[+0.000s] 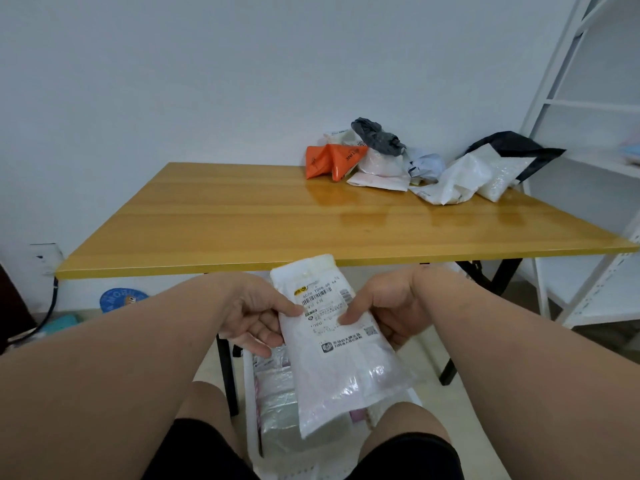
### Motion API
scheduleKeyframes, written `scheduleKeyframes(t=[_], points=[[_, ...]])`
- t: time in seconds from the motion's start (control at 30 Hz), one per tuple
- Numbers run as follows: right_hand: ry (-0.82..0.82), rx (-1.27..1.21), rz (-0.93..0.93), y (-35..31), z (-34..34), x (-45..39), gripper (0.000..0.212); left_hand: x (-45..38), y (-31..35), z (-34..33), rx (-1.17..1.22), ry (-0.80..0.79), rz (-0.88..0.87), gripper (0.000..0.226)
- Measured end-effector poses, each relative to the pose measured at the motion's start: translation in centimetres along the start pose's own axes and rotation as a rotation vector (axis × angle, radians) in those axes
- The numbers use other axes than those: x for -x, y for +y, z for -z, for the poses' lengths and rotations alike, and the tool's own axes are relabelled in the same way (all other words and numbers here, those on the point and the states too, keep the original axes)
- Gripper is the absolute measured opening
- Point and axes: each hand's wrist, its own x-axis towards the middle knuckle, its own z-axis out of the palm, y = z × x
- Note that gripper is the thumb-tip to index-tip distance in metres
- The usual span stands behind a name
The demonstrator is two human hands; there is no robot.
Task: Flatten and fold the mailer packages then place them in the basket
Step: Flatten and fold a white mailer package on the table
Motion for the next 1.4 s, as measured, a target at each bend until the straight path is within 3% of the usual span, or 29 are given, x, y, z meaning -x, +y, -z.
scheduleKeyframes(t=[0.17, 0.33, 0.47, 0.6, 0.7, 0.77, 0.93, 1.2, 1.4], points=[[-0.009, -0.041, -0.079, 1.1, 0.0, -1.6, 0.022, -1.5, -0.8, -0.6, -0.034, -0.028, 0.072, 0.034], [0.194, -0.091, -0.026, 2.1, 0.1, -5.1, 0.032, -4.5, -1.1, -1.2, 0.069, 0.119, -0.042, 0.025], [0.294, -0.116, 0.07, 2.7, 0.8, -7.6, 0.041, -6.7, -0.9, -1.6, 0.128, 0.12, -0.119, 0.014], [0.314, -0.086, 0.053, 3.7, 1.7, -10.6, 0.054, -9.5, -0.8, -2.1, 0.138, 0.125, -0.113, 0.031], [0.273, -0.049, 0.003, 4.4, 2.6, -12.9, 0.06, -12.7, -0.7, -2.2, 0.069, 0.103, -0.046, 0.077], [0.259, -0.012, -0.031, 4.8, 3.3, -14.5, 0.07, -14.6, -0.3, -2.4, 0.038, 0.071, -0.023, 0.091], [0.255, 0.06, -0.109, 5.7, 5.4, -18.1, 0.098, -19.2, 0.6, -3.1, -0.007, -0.001, 0.021, 0.088], [0.238, 0.184, -0.16, 7.2, 7.7, -21.5, 0.086, -24.2, 1.0, -4.2, -0.036, -0.028, 0.084, 0.089], [0.252, 0.223, -0.183, 8.4, 8.8, -23.4, 0.09, -26.5, 2.1, -5.2, -0.137, -0.039, 0.097, 0.09]])
